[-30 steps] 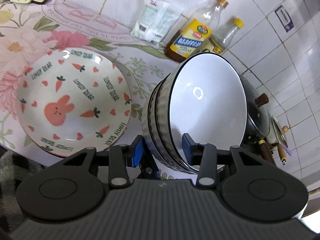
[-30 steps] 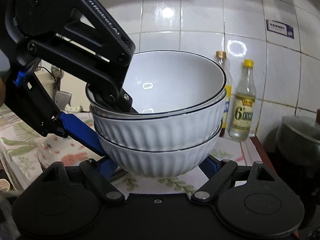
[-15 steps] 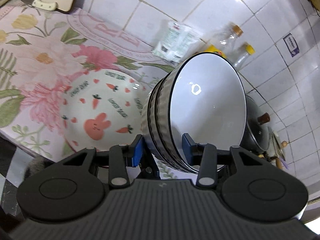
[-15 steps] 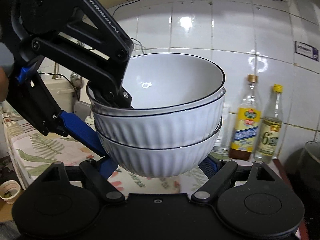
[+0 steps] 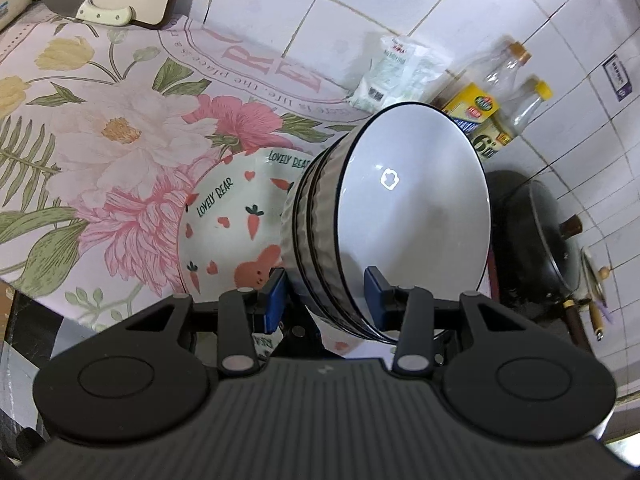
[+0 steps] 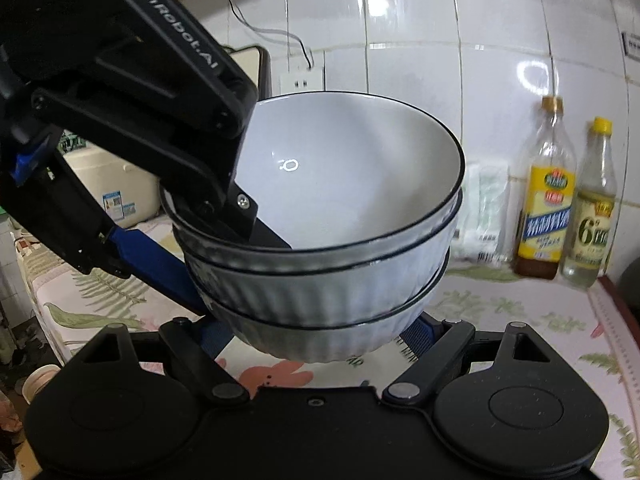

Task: Organize plates and bowls
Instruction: 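Lift the bowl stack and carry it over the bunny plate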

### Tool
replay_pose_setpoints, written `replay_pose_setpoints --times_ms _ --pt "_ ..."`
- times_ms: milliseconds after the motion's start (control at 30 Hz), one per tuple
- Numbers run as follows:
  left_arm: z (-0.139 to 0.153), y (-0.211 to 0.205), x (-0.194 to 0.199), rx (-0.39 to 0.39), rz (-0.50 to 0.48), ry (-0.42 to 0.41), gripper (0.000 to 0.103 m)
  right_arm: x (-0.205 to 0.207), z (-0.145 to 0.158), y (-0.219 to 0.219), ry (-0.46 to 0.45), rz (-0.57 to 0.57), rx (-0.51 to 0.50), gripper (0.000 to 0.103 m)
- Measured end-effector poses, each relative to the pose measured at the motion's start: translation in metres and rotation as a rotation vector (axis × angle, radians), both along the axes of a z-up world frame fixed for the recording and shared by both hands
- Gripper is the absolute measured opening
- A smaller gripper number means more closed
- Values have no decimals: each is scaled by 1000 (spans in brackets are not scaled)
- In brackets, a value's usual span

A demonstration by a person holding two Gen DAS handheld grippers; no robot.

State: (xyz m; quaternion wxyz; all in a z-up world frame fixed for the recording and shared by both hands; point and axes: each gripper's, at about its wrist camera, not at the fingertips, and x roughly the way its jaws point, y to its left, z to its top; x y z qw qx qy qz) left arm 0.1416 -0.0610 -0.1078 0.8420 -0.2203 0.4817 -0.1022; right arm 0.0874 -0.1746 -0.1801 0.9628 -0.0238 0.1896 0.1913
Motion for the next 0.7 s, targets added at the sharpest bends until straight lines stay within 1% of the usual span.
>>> replay_pose_setpoints --times_ms 200,500,700 --pt "-18 10 15 -27 -3 38 40 15 -11 7 45 -5 -26 89" --pt "-43 25 32 -94 4 103 41 37 -16 14 136 34 -114 89" --pt "-49 23 35 -72 3 106 41 48 -18 18 210 30 -130 89"
